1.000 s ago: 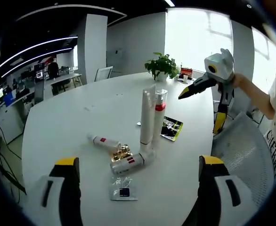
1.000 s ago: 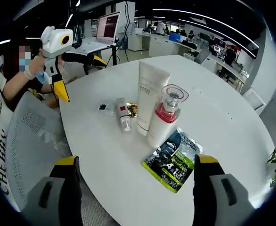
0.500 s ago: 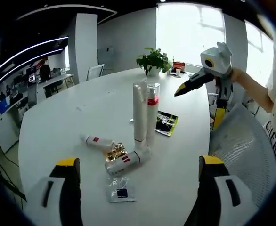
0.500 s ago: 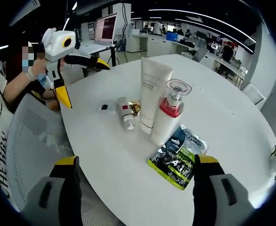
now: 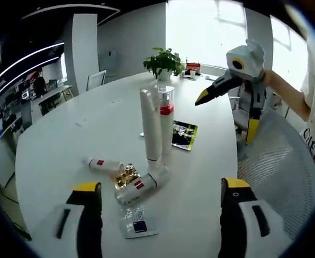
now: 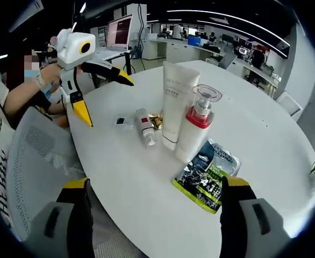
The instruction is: Arrange the skincare products in the storage area until every visible bottle or jar stands upright without overlapping.
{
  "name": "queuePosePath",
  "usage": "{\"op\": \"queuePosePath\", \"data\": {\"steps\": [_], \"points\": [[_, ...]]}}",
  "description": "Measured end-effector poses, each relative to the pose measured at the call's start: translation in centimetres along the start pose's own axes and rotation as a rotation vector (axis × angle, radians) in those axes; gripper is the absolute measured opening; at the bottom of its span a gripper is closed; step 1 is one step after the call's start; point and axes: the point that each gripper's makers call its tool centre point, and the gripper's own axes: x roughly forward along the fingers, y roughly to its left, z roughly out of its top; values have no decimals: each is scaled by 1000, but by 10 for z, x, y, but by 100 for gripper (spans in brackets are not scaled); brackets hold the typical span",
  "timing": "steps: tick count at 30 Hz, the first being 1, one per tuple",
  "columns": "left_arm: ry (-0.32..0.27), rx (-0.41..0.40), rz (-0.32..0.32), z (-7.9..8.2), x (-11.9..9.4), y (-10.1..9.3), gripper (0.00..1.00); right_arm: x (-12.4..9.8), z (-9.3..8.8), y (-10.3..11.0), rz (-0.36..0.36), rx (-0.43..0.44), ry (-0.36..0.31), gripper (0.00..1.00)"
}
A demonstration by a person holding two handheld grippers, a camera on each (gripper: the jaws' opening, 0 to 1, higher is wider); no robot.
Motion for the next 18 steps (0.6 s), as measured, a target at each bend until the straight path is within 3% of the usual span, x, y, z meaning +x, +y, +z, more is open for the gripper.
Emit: {"op": "queuePosePath", "data": {"steps": [8, 12, 15, 18], "points": [[70, 65, -24, -4, 16, 9, 76, 1, 1, 1, 3, 8, -7, 100], [96, 115, -39, -4, 25, 10, 82, 2, 1, 3, 8, 21, -11, 100], [149, 175, -65, -6, 32, 5, 79, 3, 0, 3, 10, 26, -11, 100], [177, 186, -89, -11, 40, 9, 77, 3, -1, 3, 9, 30, -9, 100]]}}
